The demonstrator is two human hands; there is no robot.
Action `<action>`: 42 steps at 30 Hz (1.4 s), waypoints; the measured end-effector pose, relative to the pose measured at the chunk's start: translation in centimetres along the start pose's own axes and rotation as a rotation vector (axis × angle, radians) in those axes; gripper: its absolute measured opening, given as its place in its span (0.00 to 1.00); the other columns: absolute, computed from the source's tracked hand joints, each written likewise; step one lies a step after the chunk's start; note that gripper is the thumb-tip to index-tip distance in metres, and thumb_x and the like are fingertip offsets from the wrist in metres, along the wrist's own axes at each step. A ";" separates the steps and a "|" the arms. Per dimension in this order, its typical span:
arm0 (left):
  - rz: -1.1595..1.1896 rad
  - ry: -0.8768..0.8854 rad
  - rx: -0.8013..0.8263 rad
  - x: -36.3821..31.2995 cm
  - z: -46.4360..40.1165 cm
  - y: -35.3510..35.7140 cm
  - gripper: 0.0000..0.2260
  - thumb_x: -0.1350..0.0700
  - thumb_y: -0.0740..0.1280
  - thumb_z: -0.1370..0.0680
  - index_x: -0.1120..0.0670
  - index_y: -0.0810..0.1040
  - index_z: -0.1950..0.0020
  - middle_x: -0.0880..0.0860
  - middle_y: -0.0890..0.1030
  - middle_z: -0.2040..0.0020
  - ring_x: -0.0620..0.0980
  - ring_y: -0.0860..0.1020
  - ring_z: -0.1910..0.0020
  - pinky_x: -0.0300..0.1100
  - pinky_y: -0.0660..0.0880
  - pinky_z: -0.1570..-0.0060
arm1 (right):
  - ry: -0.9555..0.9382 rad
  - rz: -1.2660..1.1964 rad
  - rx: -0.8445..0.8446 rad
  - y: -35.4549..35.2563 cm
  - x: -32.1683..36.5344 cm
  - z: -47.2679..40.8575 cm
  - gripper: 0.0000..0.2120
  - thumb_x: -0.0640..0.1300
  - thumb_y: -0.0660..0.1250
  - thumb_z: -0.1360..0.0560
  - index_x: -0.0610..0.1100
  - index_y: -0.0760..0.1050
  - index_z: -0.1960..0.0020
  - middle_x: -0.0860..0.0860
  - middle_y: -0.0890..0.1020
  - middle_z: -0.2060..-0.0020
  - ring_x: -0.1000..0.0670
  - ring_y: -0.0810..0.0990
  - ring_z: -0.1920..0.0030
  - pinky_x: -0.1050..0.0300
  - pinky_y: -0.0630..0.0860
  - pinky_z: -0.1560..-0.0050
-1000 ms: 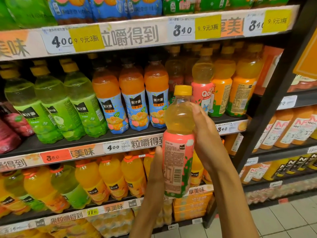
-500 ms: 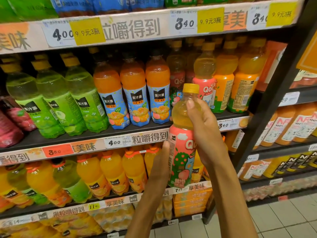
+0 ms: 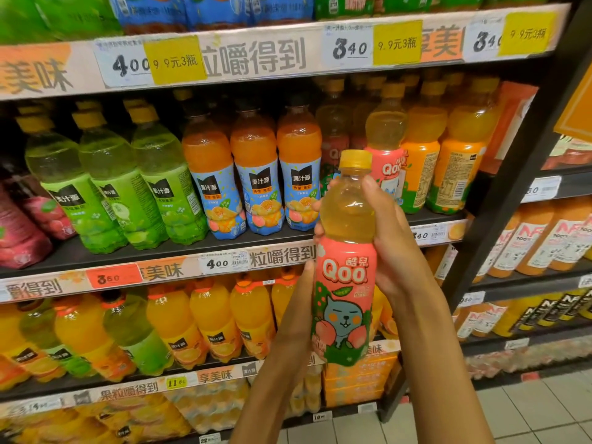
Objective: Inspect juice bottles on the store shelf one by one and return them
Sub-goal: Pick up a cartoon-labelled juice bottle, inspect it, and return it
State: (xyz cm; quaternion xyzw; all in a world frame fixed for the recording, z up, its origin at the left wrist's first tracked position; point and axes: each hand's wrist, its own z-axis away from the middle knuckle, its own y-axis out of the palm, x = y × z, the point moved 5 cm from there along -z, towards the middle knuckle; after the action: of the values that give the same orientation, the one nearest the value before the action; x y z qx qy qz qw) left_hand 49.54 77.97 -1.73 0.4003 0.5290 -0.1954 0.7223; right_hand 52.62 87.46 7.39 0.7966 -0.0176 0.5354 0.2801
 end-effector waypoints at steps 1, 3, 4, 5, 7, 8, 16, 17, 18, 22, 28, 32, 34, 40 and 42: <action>-0.034 0.015 -0.027 -0.2 -0.1 -0.1 0.24 0.38 0.54 0.28 0.49 0.81 0.45 0.51 0.85 0.51 0.49 0.83 0.51 0.42 0.79 0.54 | -0.035 0.074 -0.009 0.0 0.2 0.1 0.14 0.54 0.62 0.25 0.46 0.78 0.48 0.41 0.84 0.57 0.46 0.84 0.62 0.53 0.81 0.62; -0.065 0.032 -0.069 -0.5 -0.2 -0.1 0.22 0.39 0.52 0.26 0.47 0.80 0.47 0.50 0.85 0.51 0.48 0.83 0.50 0.41 0.79 0.52 | -0.092 0.194 -0.026 0.0 0.5 0.3 0.10 0.53 0.63 0.25 0.51 0.79 0.48 0.42 0.84 0.53 0.45 0.84 0.56 0.52 0.81 0.54; -0.068 0.029 -0.094 -0.5 -0.3 0.0 0.21 0.39 0.52 0.25 0.47 0.80 0.48 0.49 0.86 0.52 0.47 0.83 0.51 0.40 0.80 0.53 | -0.100 0.223 -0.034 0.1 0.5 0.4 0.09 0.53 0.64 0.25 0.54 0.80 0.50 0.43 0.84 0.51 0.44 0.84 0.52 0.50 0.80 0.50; -0.067 0.021 -0.114 -0.4 -0.3 0.0 0.21 0.40 0.52 0.24 0.48 0.80 0.48 0.49 0.86 0.54 0.47 0.84 0.53 0.40 0.80 0.55 | -0.097 0.237 -0.039 0.1 0.5 0.5 0.08 0.54 0.64 0.26 0.56 0.80 0.50 0.44 0.84 0.50 0.43 0.84 0.49 0.48 0.80 0.47; -0.060 -0.009 -0.133 -0.3 -0.2 0.1 0.21 0.41 0.50 0.21 0.49 0.79 0.48 0.49 0.86 0.57 0.47 0.84 0.58 0.39 0.81 0.59 | -0.087 0.260 -0.035 0.2 0.6 0.4 0.10 0.55 0.65 0.26 0.54 0.79 0.49 0.44 0.84 0.50 0.41 0.83 0.47 0.46 0.78 0.45; -0.057 -0.026 -0.142 -0.4 0.0 0.2 0.21 0.41 0.50 0.21 0.49 0.80 0.48 0.50 0.86 0.58 0.47 0.84 0.59 0.40 0.81 0.59 | -0.084 0.274 -0.027 0.2 0.6 0.4 0.11 0.55 0.65 0.26 0.53 0.78 0.47 0.44 0.84 0.50 0.42 0.83 0.47 0.47 0.78 0.45; 0.026 -0.144 -0.089 -1.1 1.4 1.2 0.31 0.38 0.53 0.26 0.59 0.75 0.35 0.63 0.81 0.45 0.61 0.80 0.50 0.54 0.75 0.46 | 0.043 0.048 0.002 -0.5 -0.1 -0.7 0.15 0.53 0.67 0.27 0.44 0.78 0.47 0.44 0.85 0.55 0.47 0.85 0.55 0.53 0.83 0.55; 0.040 -0.154 -0.054 -1.2 1.6 1.4 0.32 0.37 0.53 0.27 0.60 0.75 0.35 0.63 0.82 0.48 0.59 0.81 0.53 0.53 0.77 0.48 | 0.065 0.047 -0.004 -0.7 -0.2 -0.9 0.16 0.55 0.69 0.28 0.43 0.79 0.48 0.44 0.86 0.56 0.48 0.86 0.56 0.53 0.82 0.54; 0.062 -0.162 -0.017 -1.2 1.8 1.6 0.33 0.37 0.53 0.28 0.60 0.75 0.35 0.62 0.82 0.50 0.58 0.81 0.56 0.51 0.78 0.51 | 0.090 0.043 -0.018 -1.0 -0.3 -1.2 0.17 0.56 0.69 0.29 0.43 0.80 0.50 0.44 0.86 0.57 0.48 0.86 0.57 0.53 0.82 0.53; 0.113 -0.156 0.076 -1.6 2.7 2.0 0.31 0.39 0.58 0.28 0.58 0.72 0.32 0.65 0.79 0.42 0.60 0.81 0.52 0.50 0.80 0.53 | 0.236 -0.001 -0.127 -2.3 -1.2 -1.9 0.19 0.57 0.64 0.25 0.42 0.79 0.48 0.42 0.85 0.59 0.47 0.85 0.58 0.54 0.81 0.56; 0.178 -0.195 0.125 -1.7 3.1 2.5 0.33 0.43 0.65 0.33 0.58 0.71 0.32 0.64 0.77 0.38 0.64 0.74 0.36 0.59 0.69 0.36 | 0.442 -0.186 -0.105 -2.9 -3.3 -1.3 0.27 0.61 0.63 0.26 0.38 0.75 0.42 0.41 0.83 0.56 0.46 0.84 0.58 0.50 0.81 0.54; 0.241 -0.212 0.165 -2.1 2.9 3.2 0.33 0.43 0.63 0.31 0.58 0.69 0.30 0.65 0.75 0.35 0.65 0.73 0.38 0.58 0.74 0.42 | 0.472 -0.185 -0.101 -3.2 -3.6 -1.2 0.32 0.58 0.68 0.33 0.40 0.73 0.35 0.40 0.84 0.54 0.45 0.84 0.54 0.49 0.81 0.52; 0.255 -0.182 0.185 -2.5 2.9 3.5 0.34 0.43 0.62 0.30 0.58 0.65 0.27 0.62 0.73 0.37 0.60 0.72 0.41 0.54 0.78 0.47 | 0.496 -0.159 -0.089 -3.3 -3.8 -1.1 0.35 0.57 0.70 0.36 0.39 0.72 0.35 0.38 0.83 0.52 0.44 0.84 0.53 0.50 0.81 0.54; 0.299 -0.210 0.262 -2.8 3.2 3.8 0.32 0.43 0.63 0.29 0.62 0.69 0.31 0.64 0.81 0.50 0.60 0.82 0.60 0.52 0.81 0.64 | 0.464 -0.126 -0.102 -3.6 -3.5 -1.5 0.32 0.54 0.71 0.36 0.39 0.74 0.37 0.37 0.83 0.52 0.45 0.85 0.58 0.54 0.81 0.62; 0.303 -0.205 0.256 -2.9 3.1 4.1 0.31 0.42 0.64 0.25 0.61 0.67 0.30 0.64 0.77 0.45 0.59 0.80 0.56 0.52 0.81 0.62 | 0.421 -0.096 -0.091 -3.6 -3.2 -1.8 0.28 0.54 0.70 0.36 0.40 0.75 0.41 0.39 0.84 0.55 0.46 0.85 0.60 0.55 0.81 0.62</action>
State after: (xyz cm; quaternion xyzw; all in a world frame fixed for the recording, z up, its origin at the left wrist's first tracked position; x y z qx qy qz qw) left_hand 53.23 77.57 2.82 0.5414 0.3575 -0.1900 0.7369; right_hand 50.96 90.48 3.58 0.6535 0.0552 0.6747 0.3386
